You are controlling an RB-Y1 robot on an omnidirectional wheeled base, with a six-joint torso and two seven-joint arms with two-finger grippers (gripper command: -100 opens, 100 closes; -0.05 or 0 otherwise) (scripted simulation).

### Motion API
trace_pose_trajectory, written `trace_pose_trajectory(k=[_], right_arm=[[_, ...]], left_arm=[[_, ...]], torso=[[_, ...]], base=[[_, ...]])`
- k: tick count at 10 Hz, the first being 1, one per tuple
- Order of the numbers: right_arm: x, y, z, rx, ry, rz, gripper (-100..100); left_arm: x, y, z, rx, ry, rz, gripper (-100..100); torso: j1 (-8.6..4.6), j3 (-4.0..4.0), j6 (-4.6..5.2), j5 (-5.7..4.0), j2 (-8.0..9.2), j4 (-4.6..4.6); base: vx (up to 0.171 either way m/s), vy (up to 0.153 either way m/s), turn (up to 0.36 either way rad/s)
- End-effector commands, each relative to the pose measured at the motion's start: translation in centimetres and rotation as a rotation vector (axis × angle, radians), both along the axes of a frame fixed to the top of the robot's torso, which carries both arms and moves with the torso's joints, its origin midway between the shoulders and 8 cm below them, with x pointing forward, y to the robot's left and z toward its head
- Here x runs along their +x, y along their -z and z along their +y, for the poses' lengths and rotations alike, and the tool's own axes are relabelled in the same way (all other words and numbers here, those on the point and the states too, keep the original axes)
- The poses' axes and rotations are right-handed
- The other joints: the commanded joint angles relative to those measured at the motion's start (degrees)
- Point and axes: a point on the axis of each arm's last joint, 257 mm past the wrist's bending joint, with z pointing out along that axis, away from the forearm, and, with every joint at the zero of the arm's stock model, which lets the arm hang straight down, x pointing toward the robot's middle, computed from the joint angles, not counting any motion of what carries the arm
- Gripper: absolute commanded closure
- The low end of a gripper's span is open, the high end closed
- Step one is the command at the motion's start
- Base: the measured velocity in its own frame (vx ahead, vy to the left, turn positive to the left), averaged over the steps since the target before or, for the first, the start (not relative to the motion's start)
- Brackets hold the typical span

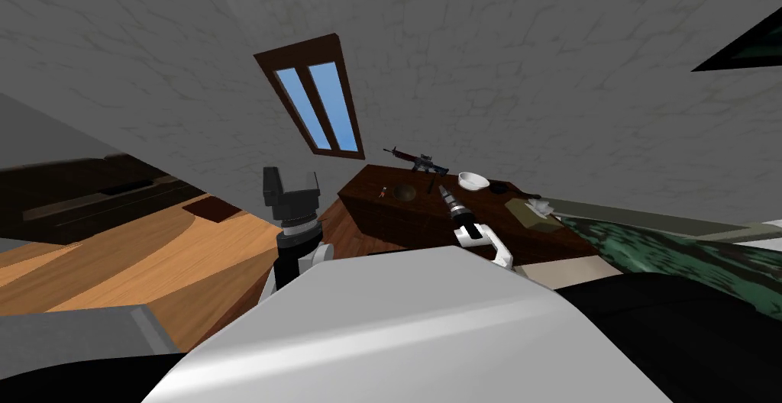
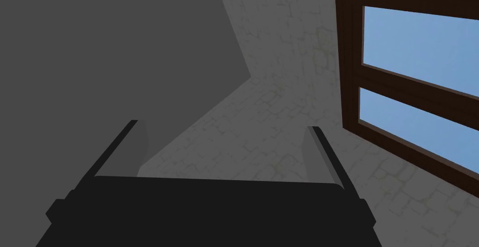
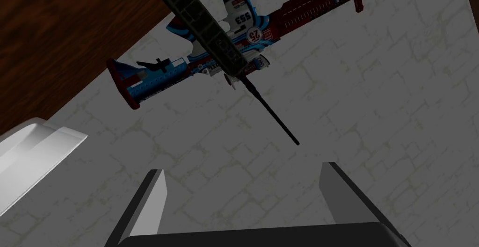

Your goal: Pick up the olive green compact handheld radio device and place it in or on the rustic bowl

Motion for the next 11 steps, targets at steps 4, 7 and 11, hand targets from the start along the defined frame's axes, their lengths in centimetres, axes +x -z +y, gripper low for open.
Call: trace_pose_trajectory(k=[4,7,11], right_arm=[[0.2,2.9,-6.3,-0.209,0.101,0.152,-100],[-0.1,3.7,-10.5,-0.343,0.168,0.239,-100],[-0.7,3.7,-15.7,-0.495,0.252,0.332,-100]], left_arm=[[0.0,0.0,0.0,0.000,0.000,0.000,0],[0.0,0.0,0.0,0.000,0.000,0.000,0],[0.0,0.0,0.0,0.000,0.000,0.000,0]], torso=[[0.09,-0.01,0.02,0.03,-0.02,-0.01],[0.05,-0.01,0.02,0.02,-0.03,0.00],[0.01,-0.01,0.03,0.02,-0.01,0.00]], base=[[0.030,0.103,0.131],[0.043,0.093,0.119],[0.038,0.080,0.104]])
